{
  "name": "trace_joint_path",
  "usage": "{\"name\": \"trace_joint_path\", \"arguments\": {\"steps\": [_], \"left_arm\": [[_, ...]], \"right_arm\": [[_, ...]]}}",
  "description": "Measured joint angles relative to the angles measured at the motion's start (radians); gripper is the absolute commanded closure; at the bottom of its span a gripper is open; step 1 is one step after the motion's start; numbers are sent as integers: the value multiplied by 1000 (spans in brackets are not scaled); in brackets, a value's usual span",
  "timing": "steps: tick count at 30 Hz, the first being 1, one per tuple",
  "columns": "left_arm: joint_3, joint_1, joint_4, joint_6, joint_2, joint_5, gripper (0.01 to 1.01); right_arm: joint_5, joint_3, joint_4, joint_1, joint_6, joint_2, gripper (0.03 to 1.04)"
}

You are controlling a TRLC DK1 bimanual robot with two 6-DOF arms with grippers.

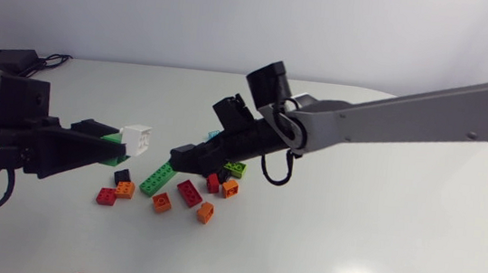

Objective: Disassemble duplo

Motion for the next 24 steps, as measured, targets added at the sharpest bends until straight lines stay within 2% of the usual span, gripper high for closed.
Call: {"name": "trace_joint_path", "arguments": {"steps": [2,4,8,12,14,15,17,18,19,24], "left_arm": [[0,3,0,0,1,0,693],[0,13,1,0,10,0,697],[0,35,1,0,48,0,697],[0,46,1,0,76,-1,697],[0,47,1,0,80,-1,697],[0,47,1,0,80,-1,697],[0,47,0,0,80,-1,697],[0,47,0,0,80,-1,697],[0,47,1,0,80,-1,697],[0,47,0,0,80,-1,697]], "right_arm": [[142,125,-155,3,-55,88,698],[245,203,-258,5,-89,164,698],[367,260,-327,8,-120,225,666],[415,282,-363,11,-122,229,366],[433,282,-363,13,-130,229,133],[443,282,-362,15,-138,229,57],[449,278,-352,19,-150,229,59],[442,265,-324,21,-152,224,59],[386,238,-282,21,-155,212,59],[-87,106,-132,-20,-113,96,59]]}}
